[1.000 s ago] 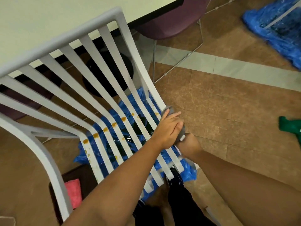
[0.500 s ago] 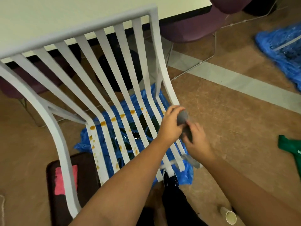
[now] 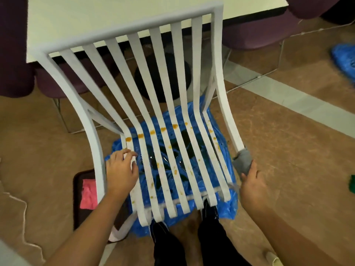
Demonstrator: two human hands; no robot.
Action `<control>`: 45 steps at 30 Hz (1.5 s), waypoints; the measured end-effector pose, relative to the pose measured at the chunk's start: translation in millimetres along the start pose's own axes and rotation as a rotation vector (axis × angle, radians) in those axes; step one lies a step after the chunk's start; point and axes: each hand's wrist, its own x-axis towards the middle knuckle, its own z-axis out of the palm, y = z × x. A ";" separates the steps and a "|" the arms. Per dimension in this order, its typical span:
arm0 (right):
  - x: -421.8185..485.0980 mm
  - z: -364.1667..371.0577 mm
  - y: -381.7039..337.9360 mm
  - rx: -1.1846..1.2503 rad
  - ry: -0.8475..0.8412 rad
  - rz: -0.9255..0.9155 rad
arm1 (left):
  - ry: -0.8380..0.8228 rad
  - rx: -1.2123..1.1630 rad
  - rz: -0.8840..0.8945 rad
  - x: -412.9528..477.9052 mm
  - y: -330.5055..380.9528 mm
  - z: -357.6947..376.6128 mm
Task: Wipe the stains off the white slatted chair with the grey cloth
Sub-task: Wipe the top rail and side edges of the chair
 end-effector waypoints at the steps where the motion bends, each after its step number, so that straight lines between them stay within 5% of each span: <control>1: -5.6 0.5 4.0 0.002 0.003 -0.008 | 0.055 0.048 -0.050 -3.4 -15.2 -7.5; 4: -3.0 -2.6 5.9 -0.038 0.039 -0.030 | 0.113 0.026 -0.319 -5.4 -47.9 -21.2; 7: 11.6 -2.1 -5.1 -0.100 0.094 -0.041 | 0.005 -0.250 -0.570 -0.1 -57.8 -27.2; 13: 78.3 -17.1 -67.5 -0.128 0.064 -0.017 | -0.067 -0.300 -0.708 8.4 -43.8 -23.8; 25: 217.9 -63.3 -225.3 0.186 0.151 -0.104 | -0.073 -0.383 -0.684 4.7 -63.8 -8.0; 35: 254.5 -144.2 -321.3 0.310 0.575 -0.279 | -0.049 -0.488 -0.705 7.4 -61.2 -15.3; 41: 267.2 -158.3 -342.5 0.149 0.880 -0.366 | -0.025 -0.591 -0.737 10.5 -59.3 -19.6; 45: 247.7 -151.2 -367.1 0.001 0.735 -0.677 | -0.013 -0.595 -0.737 10.3 -61.0 -19.1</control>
